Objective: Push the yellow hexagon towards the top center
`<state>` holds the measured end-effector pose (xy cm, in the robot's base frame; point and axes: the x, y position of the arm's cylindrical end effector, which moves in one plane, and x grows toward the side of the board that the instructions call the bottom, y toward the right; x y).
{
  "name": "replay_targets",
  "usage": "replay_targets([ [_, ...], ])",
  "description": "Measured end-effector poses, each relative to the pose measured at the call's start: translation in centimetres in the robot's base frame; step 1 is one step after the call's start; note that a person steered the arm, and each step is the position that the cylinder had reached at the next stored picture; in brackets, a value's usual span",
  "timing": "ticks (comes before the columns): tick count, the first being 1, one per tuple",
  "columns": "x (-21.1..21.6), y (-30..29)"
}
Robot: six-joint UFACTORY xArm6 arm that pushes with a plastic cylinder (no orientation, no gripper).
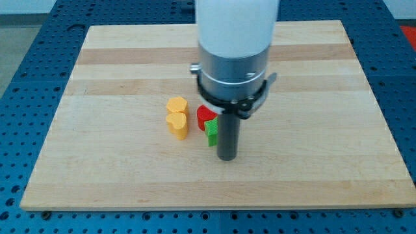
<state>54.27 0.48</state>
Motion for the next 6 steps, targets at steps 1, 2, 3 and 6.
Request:
replay_targets([
  [1, 0.0, -3.8],
  [2, -0.8, -4.7],
  [3, -2.7, -5.8],
  [6, -7.9, -8.1],
])
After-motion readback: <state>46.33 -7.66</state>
